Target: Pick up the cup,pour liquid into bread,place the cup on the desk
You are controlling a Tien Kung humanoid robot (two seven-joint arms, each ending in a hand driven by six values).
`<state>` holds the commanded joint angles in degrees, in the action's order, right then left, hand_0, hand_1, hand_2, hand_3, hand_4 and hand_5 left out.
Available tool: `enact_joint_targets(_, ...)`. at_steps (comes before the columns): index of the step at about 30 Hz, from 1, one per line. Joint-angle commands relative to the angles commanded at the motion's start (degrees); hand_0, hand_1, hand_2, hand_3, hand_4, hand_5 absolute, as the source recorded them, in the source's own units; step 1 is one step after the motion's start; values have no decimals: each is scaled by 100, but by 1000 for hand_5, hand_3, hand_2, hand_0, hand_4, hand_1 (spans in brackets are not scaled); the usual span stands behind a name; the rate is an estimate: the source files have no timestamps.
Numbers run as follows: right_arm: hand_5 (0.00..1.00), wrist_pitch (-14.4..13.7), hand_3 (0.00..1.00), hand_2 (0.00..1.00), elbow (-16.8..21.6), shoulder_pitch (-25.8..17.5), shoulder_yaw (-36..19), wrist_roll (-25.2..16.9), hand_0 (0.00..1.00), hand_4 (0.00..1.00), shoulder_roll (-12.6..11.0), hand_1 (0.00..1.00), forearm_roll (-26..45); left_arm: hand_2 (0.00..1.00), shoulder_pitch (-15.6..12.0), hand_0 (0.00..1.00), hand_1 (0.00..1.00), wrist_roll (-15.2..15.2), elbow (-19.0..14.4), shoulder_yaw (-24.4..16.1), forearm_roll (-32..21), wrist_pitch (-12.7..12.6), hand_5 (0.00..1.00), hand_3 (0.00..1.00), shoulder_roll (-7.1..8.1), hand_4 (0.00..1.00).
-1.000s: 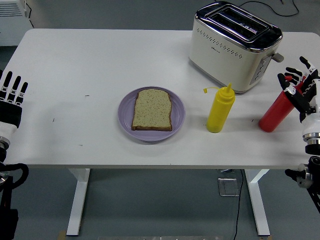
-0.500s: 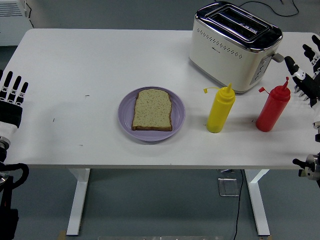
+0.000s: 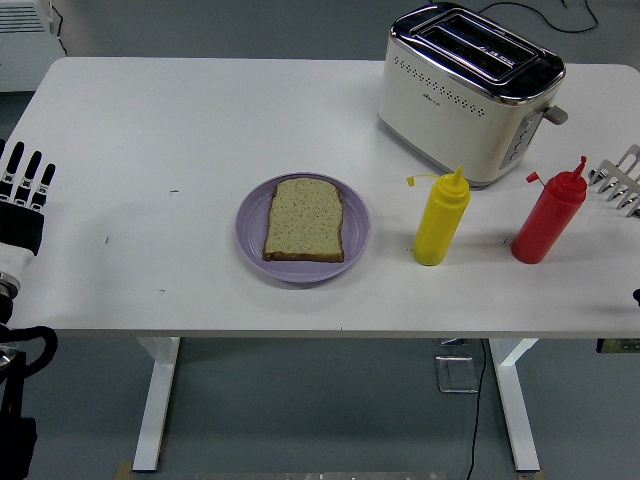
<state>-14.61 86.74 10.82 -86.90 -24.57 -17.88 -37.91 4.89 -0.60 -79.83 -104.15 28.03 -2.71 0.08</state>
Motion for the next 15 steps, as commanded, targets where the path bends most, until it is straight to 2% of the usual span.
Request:
enact_joint_targets(1,457,222,946,912,-68,-15,-162,15,890,921,1,818,261,735,-2,787,737,0,1,2,1,0,998,698,-2,544)
enact_joint_targets(4,457,593,946,912,-194,-50,-409,50,890,921,35,818,1006,735,-6,787,737,0,1,13,1,1,998,698,-4,544)
enact_joint_targets(5,562,626,940,897,-209,-56,-435,55,880,852,42,823,1229,736,-6,787,737,0,2,14,1,1,998,698,-4,544)
enact_joint_targets(10,562,701,940,897,-297,-93,-554,110,880,852,81,823,2358,736,-11,787,737,2,1,13,2,-2,998,698,-2,544)
enact_joint_targets(11,612,705,881,856,-322,-104,-580,131,872,831,90,807,2500,736,-12,787,736,2,-1,15,2,-1,998,698,-2,544)
enact_joint_targets(15,612,707,881,856,-406,-137,-647,212,872,831,122,807,2745,736,-24,787,736,2,-1,17,1,-1,998,698,-4,544)
